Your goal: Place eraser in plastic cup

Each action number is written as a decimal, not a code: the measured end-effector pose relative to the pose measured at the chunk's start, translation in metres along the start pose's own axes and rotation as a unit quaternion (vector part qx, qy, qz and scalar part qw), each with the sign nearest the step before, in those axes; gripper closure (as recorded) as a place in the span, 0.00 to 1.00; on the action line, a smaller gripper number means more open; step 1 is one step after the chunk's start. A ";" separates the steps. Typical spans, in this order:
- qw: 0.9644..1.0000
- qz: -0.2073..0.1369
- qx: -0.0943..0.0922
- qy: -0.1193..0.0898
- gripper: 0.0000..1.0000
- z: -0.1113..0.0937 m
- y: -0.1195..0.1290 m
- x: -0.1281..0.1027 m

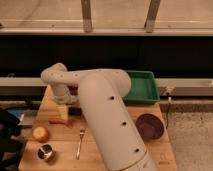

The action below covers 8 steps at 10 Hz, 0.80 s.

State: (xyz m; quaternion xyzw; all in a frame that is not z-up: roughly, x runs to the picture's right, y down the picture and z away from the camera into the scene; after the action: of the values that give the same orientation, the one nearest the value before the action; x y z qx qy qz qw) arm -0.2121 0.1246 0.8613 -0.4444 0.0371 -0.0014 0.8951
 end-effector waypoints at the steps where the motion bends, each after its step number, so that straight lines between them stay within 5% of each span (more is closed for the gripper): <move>1: 1.000 0.002 0.000 0.001 0.20 0.001 0.000 0.001; 8: 1.000 0.012 0.001 0.001 0.20 0.010 -0.010 -0.006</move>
State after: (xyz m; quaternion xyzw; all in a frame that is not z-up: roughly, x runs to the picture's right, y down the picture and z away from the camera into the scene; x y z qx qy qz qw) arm -0.2169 0.1262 0.8759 -0.4429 0.0435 0.0091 0.8955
